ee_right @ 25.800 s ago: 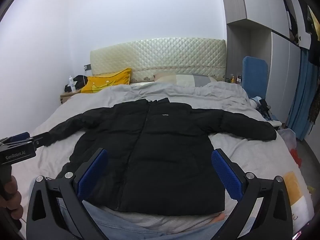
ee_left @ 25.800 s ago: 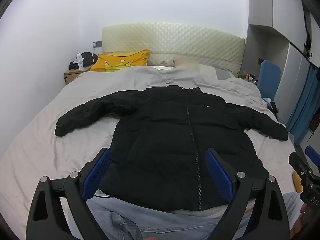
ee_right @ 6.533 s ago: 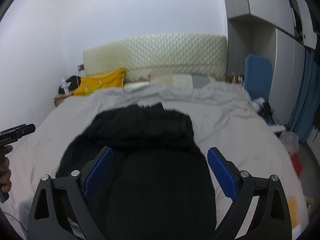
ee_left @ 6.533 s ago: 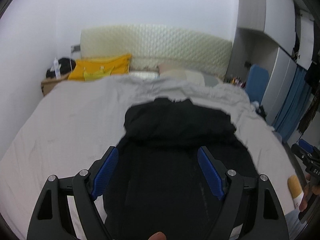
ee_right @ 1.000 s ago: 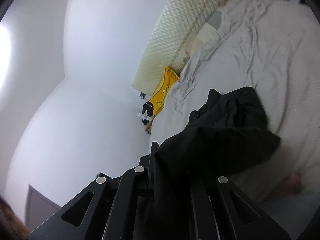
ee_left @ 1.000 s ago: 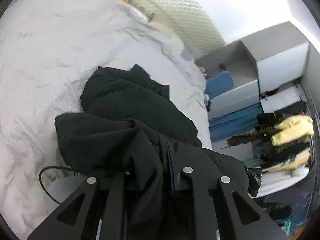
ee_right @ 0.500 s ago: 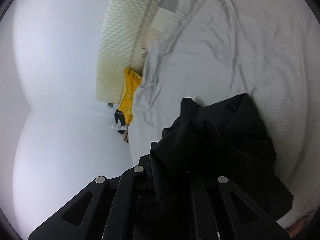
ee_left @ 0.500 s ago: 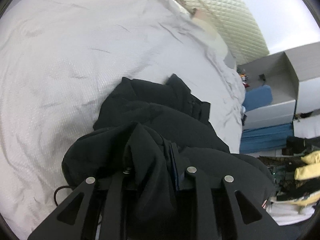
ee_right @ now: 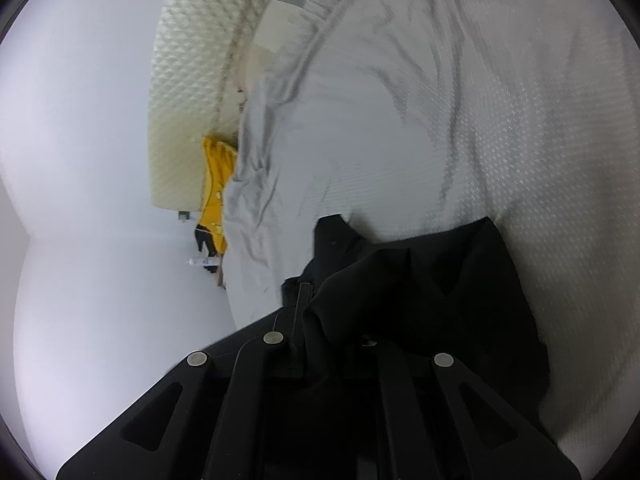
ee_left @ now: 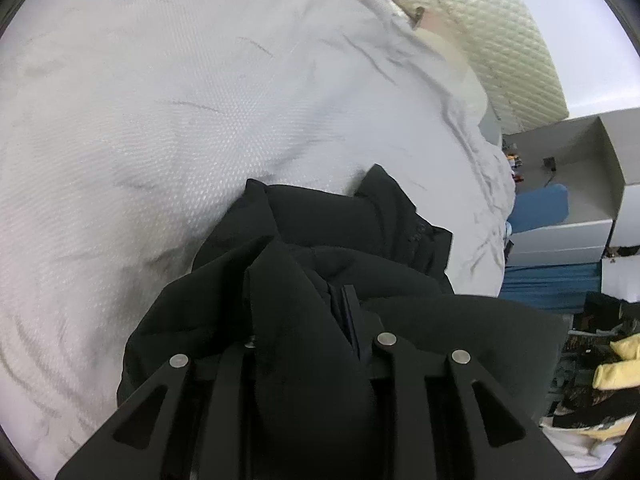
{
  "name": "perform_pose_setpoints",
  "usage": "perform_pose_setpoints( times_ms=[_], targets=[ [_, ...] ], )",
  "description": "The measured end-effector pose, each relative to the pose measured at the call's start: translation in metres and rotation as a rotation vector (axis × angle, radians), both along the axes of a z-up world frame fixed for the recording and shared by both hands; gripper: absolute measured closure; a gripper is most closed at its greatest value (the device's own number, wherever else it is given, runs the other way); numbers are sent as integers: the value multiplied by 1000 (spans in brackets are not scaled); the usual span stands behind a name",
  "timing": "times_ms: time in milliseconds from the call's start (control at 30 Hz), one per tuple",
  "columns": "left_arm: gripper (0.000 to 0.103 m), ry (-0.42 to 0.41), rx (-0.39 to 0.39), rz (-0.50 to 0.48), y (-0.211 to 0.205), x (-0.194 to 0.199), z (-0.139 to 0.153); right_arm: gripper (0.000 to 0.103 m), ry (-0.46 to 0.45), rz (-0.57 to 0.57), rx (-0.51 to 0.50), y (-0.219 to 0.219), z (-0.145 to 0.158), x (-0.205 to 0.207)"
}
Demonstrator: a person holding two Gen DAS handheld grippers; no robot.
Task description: Fold large clothes
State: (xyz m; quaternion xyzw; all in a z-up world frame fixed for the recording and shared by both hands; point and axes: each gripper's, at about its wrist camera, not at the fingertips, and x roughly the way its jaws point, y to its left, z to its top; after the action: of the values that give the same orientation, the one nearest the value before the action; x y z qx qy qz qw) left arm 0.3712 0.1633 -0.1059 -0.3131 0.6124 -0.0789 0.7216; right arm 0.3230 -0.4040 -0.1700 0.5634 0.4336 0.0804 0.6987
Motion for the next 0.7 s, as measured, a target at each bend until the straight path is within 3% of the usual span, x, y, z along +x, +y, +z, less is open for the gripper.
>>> perform_pose_setpoints(
  times_ms=[167,367,533,600,700],
  targets=[
    [79,17,1,-6,-7,19,-27,101,20,0,25,1,-31,18],
    [78,5,-26,-31,-4,14,-23,95,-50,6,121,-3,-37,18],
    [75,-24,-150,-16,19,-11,-12,75,-87,13,171,-12,-20,-1],
    [74,-40,-195,-1,29,-25,-6,56,-111,5,166,-19,-8,-11],
    [74,-76,-211,21,50,-53,11,54,-126,9,117,-27,14,-24]
  ],
)
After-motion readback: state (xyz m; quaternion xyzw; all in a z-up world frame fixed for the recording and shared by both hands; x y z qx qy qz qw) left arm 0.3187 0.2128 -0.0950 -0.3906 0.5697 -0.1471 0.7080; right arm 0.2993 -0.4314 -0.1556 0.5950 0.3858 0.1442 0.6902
